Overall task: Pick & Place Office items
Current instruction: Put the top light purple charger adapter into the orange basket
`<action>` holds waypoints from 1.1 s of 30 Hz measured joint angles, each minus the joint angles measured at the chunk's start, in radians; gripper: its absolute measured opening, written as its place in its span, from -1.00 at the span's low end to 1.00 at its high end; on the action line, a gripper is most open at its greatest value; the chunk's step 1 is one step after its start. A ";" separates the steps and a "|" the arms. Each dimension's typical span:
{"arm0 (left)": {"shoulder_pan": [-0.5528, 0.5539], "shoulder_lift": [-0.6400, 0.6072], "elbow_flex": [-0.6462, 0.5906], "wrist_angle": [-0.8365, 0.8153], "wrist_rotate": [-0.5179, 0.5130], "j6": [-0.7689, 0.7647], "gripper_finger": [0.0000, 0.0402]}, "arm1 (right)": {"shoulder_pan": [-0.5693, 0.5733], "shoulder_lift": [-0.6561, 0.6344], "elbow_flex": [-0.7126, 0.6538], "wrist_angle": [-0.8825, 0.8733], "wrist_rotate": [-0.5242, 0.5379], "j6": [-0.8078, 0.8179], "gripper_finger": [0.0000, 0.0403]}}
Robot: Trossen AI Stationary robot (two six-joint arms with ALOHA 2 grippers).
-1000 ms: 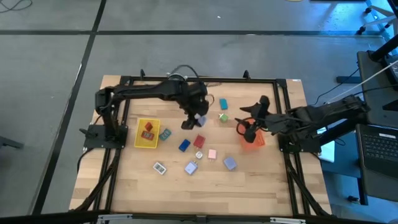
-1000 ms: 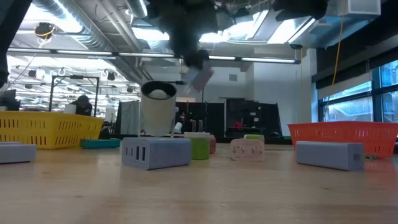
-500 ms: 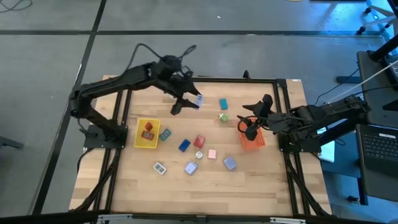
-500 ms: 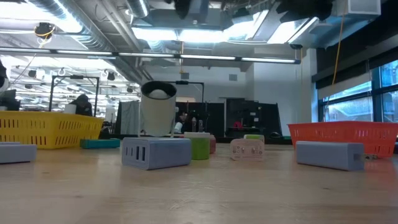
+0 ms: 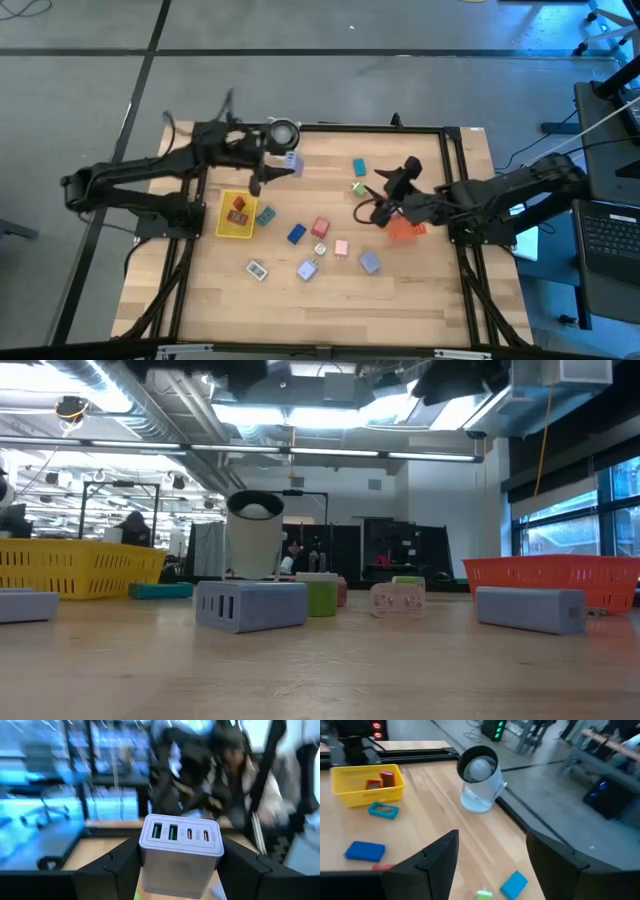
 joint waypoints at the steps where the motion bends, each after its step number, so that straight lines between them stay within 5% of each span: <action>1: -0.002 -0.029 -0.061 0.092 -0.026 -0.030 0.05 | 0.000 0.020 0.000 0.025 0.014 -0.014 0.16; 7: -0.052 -0.084 -0.378 0.651 -0.154 -0.183 0.05 | 0.002 0.134 0.000 0.254 0.044 -0.191 0.16; 13: -0.138 -0.012 -0.536 1.055 -0.305 -0.292 0.05 | -0.004 0.213 0.000 0.477 0.101 -0.420 0.16; 23: -0.256 0.103 -0.551 1.215 -0.497 -0.338 0.05 | -0.016 0.400 0.000 0.911 0.172 -0.956 0.16; 33: -0.259 0.157 -0.550 1.276 -0.517 -0.379 0.05 | -0.055 0.522 0.119 1.058 0.072 -1.068 0.16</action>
